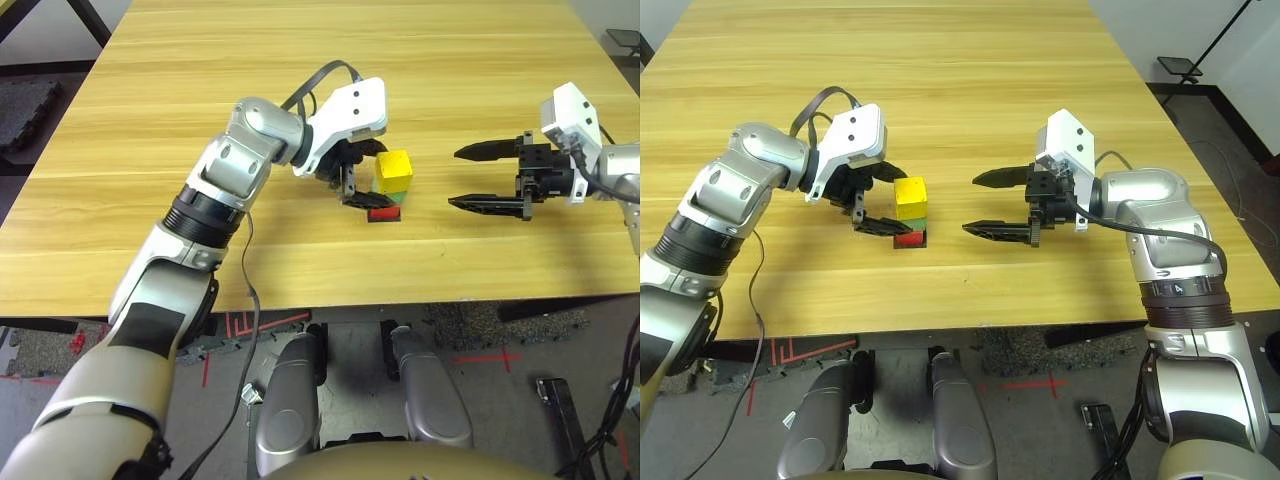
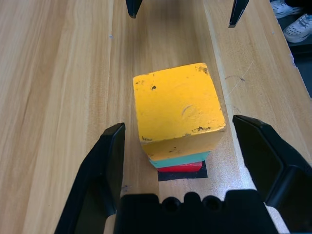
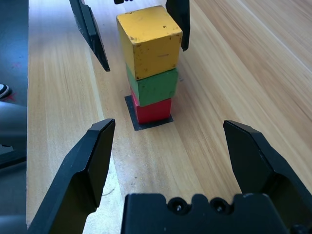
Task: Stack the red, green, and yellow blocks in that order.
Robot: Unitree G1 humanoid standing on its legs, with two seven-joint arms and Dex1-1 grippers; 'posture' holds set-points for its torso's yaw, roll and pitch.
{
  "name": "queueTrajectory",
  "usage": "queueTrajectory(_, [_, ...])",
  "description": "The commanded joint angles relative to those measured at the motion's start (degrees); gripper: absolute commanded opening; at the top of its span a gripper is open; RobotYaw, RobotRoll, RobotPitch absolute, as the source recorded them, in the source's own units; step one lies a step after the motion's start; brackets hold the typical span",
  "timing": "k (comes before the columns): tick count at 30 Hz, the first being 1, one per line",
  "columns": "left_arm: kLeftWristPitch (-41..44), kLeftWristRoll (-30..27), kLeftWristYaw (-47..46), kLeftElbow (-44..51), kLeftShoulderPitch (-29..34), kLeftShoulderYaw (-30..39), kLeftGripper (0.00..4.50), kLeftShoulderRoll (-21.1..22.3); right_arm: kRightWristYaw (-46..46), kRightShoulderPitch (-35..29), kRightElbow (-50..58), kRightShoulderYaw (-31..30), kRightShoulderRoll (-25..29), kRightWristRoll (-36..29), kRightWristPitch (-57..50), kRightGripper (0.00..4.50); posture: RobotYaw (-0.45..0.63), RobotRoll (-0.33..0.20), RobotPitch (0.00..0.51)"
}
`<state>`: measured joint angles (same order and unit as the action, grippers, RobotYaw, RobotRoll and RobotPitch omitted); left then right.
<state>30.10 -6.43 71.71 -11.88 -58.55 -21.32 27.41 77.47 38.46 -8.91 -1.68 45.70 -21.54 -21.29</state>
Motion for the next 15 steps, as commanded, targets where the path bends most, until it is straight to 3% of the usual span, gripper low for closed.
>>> queueTrajectory(1, [0.1, 0.6, 0.9, -0.3, -0.2, -0.9, 4.47, 0.4, 0.4, 0.3, -0.1, -0.2, 0.3, 0.2, 0.3, 4.50, 0.26, 0.100, 0.226])
queueTrajectory(9, [0.9, 0.0, 2.8, 1.3, 0.3, 0.6, 4.47, 4.5, 2.2, 1.5, -1.5, -0.1, 1.4, 0.5, 0.8, 4.50, 0.27, 0.094, 0.216])
queueTrajectory(15, [2.2, -0.5, 5.5, 2.7, 2.0, 2.3, 4.47, 11.9, 6.4, 2.4, -5.6, 0.0, 5.2, 1.2, 1.5, 4.50, 0.27, 0.088, 0.220])
